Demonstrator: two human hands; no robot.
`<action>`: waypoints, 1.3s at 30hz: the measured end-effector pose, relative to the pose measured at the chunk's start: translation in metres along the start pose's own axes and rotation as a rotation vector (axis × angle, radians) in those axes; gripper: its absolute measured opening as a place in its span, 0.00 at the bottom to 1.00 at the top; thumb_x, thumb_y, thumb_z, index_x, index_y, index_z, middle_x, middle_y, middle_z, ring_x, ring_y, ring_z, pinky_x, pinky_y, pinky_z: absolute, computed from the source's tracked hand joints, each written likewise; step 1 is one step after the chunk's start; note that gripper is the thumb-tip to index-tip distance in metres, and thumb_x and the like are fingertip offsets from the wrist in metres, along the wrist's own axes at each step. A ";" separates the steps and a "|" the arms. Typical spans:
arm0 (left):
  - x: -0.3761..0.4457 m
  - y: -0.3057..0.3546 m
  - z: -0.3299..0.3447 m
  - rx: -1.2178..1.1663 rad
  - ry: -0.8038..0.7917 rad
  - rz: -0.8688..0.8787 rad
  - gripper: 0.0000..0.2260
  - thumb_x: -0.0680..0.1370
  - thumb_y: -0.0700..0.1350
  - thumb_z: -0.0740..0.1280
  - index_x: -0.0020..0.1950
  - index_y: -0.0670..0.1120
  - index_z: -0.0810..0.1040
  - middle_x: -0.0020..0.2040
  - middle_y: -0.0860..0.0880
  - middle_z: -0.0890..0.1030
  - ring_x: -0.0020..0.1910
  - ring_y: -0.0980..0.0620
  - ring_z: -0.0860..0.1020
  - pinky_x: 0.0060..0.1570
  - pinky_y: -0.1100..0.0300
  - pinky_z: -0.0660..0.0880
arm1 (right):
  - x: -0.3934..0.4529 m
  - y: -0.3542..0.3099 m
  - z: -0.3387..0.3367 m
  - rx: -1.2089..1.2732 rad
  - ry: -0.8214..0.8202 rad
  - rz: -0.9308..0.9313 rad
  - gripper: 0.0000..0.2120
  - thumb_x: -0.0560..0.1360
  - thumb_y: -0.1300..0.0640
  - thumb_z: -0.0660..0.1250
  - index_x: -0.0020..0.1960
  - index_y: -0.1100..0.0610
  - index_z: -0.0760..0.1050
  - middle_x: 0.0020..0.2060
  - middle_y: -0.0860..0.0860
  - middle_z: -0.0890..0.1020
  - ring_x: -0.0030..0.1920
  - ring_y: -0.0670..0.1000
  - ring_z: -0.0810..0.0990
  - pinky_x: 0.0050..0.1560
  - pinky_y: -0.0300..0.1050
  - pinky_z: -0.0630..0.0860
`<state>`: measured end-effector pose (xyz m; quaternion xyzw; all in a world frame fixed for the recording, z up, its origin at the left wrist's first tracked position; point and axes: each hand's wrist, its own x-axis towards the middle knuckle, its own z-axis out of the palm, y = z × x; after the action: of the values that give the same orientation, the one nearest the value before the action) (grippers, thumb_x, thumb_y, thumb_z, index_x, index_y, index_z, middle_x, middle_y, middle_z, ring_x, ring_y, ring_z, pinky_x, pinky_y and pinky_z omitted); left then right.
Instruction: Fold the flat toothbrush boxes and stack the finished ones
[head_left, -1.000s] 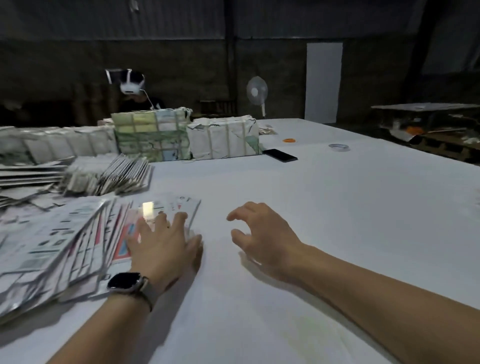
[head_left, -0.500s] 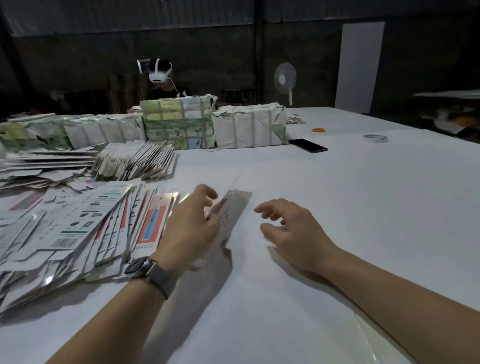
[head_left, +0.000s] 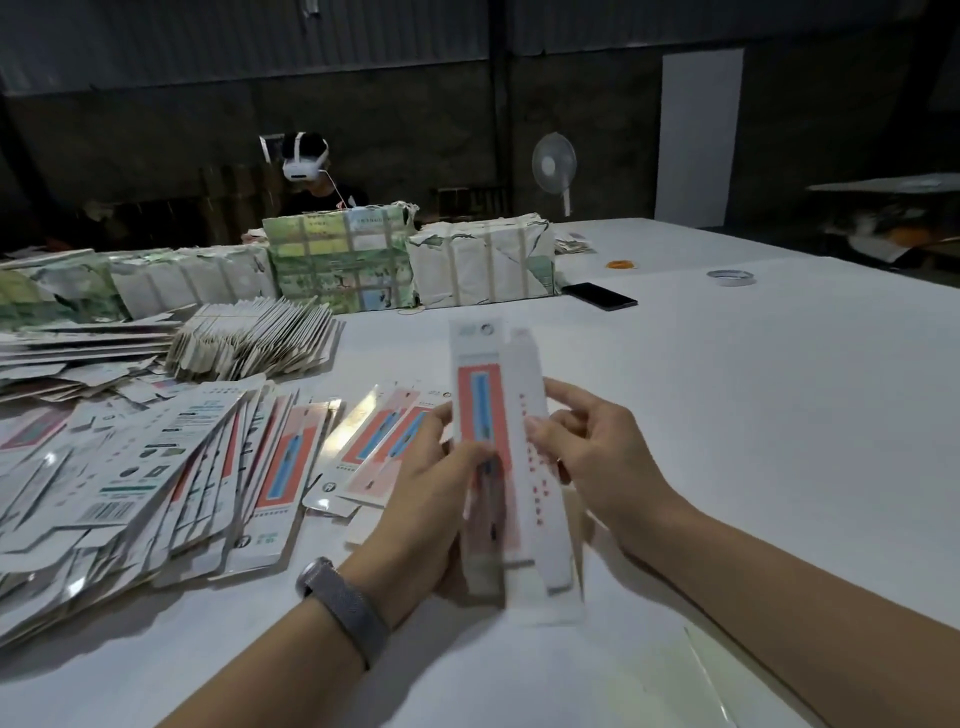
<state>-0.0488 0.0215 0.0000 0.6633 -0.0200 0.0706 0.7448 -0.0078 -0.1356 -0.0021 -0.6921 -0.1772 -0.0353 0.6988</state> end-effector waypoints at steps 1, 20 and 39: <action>-0.001 0.000 0.001 0.023 0.003 -0.014 0.09 0.83 0.42 0.64 0.60 0.54 0.75 0.43 0.49 0.86 0.43 0.49 0.87 0.35 0.59 0.82 | -0.003 0.001 0.004 -0.010 -0.047 -0.005 0.18 0.81 0.59 0.65 0.70 0.50 0.74 0.36 0.55 0.85 0.38 0.53 0.86 0.38 0.46 0.83; -0.012 -0.003 0.015 -0.033 -0.026 0.061 0.35 0.62 0.73 0.68 0.69 0.65 0.74 0.67 0.51 0.80 0.65 0.48 0.79 0.61 0.39 0.78 | -0.014 0.000 0.023 -0.008 -0.209 -0.196 0.25 0.78 0.40 0.60 0.73 0.29 0.62 0.59 0.46 0.80 0.58 0.46 0.82 0.61 0.51 0.79; -0.005 0.001 0.003 -0.154 -0.168 -0.122 0.14 0.82 0.48 0.58 0.62 0.48 0.79 0.38 0.43 0.83 0.32 0.49 0.82 0.28 0.58 0.79 | -0.006 0.004 0.017 0.192 -0.085 0.074 0.12 0.80 0.55 0.67 0.62 0.46 0.75 0.50 0.50 0.84 0.47 0.50 0.86 0.39 0.42 0.81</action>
<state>-0.0539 0.0183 0.0012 0.6076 -0.0472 -0.0324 0.7922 -0.0152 -0.1201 -0.0082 -0.6288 -0.1839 0.0371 0.7546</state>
